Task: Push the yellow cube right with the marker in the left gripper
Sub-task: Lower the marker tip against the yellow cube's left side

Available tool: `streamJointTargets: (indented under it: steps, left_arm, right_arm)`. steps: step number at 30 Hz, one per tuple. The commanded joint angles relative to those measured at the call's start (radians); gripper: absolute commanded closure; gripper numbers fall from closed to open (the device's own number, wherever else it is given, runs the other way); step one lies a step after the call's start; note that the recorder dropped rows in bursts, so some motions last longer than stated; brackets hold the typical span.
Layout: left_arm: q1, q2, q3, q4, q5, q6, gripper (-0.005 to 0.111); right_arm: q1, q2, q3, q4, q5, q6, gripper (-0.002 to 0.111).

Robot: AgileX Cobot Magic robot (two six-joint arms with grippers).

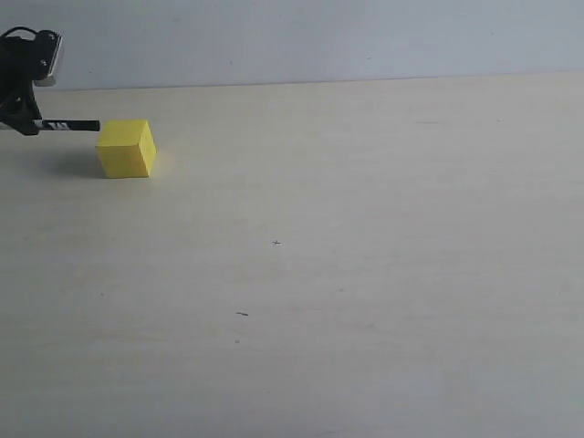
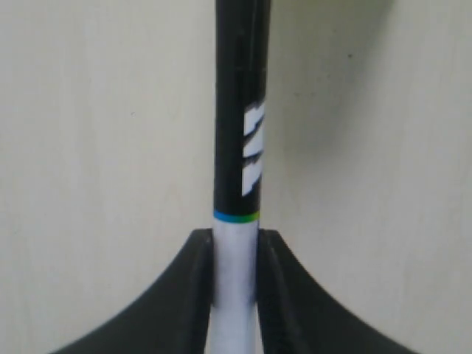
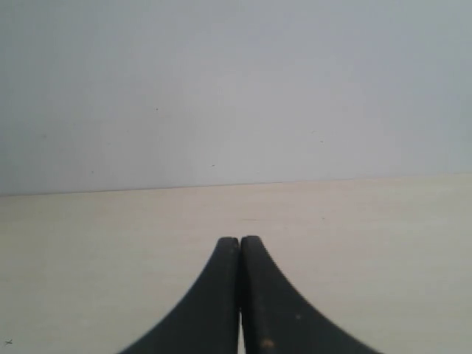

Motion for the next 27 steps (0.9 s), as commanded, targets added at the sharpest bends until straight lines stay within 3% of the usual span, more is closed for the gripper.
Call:
streamJointTargets:
  steps: [1,9,17,27]
  left_arm:
    - [0.067,-0.003,-0.008,-0.063,0.024,0.059,0.107]
    - [0.115,0.004,-0.008,-0.073,0.112,0.031,0.107]
    - [0.045,0.038,-0.008,0.010,0.112,-0.006,0.107]
    - [0.040,0.067,-0.014,0.031,0.096,-0.045,0.107]
  right_arm:
    - [-0.001,-0.005,0.004,-0.002,-0.005,-0.003,0.108]
    - [-0.001,-0.005,0.004,-0.002,-0.005,-0.003,0.108]
    - [-0.001,-0.005,0.004,-0.002,-0.005,-0.003,0.108]
    - [-0.001,-0.005,0.004,-0.002,-0.005,-0.003,0.108]
